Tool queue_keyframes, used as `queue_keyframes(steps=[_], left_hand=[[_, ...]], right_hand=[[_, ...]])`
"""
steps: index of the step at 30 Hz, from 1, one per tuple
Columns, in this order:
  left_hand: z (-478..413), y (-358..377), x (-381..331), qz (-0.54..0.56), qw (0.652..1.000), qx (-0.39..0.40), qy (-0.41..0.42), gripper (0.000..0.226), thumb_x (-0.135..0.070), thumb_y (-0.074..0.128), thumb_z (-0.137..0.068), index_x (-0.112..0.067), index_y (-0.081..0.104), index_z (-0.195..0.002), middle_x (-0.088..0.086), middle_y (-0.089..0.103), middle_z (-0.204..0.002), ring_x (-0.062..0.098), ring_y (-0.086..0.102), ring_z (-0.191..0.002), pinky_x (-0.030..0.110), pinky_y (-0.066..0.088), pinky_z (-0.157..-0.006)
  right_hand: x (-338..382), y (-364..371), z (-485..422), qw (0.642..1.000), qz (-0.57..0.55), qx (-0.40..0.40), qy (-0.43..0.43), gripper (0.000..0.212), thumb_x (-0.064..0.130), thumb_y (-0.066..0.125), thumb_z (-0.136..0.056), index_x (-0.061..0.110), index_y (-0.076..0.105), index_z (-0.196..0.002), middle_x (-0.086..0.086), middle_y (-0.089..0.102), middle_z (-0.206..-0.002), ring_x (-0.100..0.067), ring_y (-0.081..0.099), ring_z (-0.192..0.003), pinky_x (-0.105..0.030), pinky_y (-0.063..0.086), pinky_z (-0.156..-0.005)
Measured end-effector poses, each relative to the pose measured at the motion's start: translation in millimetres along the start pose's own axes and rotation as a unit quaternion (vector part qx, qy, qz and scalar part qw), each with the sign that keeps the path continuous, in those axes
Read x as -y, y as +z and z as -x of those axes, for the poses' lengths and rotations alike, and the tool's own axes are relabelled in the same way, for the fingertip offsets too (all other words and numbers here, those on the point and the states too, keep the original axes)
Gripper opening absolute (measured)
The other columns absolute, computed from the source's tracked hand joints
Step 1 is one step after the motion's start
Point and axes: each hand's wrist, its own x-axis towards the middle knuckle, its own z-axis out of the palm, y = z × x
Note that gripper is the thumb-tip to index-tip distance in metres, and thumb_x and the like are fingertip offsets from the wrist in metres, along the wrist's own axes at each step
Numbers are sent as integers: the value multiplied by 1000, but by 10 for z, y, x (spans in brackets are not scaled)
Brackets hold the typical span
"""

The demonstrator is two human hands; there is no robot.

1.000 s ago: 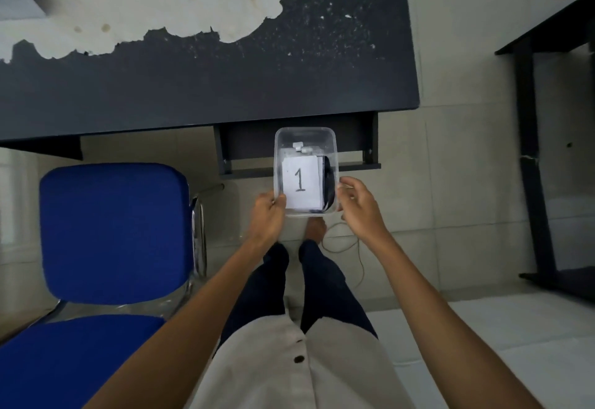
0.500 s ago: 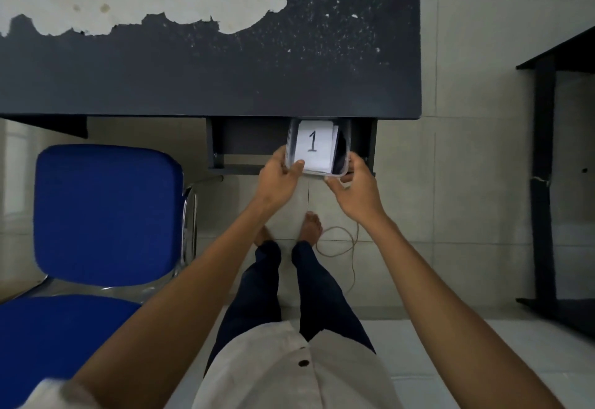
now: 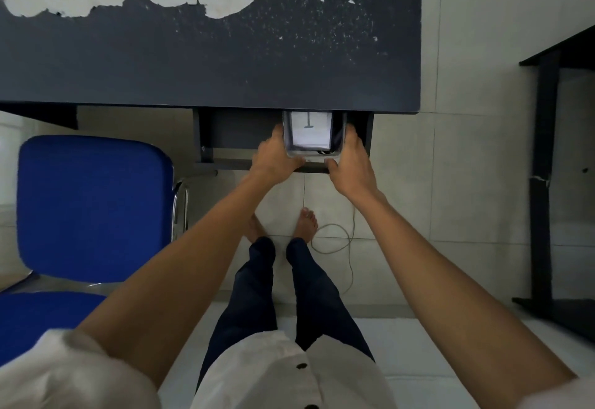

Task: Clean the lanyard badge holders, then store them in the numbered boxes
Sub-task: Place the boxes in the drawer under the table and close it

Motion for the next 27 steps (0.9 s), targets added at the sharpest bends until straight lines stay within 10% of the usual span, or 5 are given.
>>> queue_keyframes(steps=[27], left_hand=[[-271, 96, -118, -8, 999, -30, 18, 57, -16, 53, -95, -16, 26, -145, 17, 44, -136, 34, 45, -124, 47, 40, -106]], right_hand=[[92, 25, -444, 995, -33, 3, 97, 44, 12, 60, -92, 0, 40, -130, -21, 52, -123, -35, 55, -111, -32, 44, -83]])
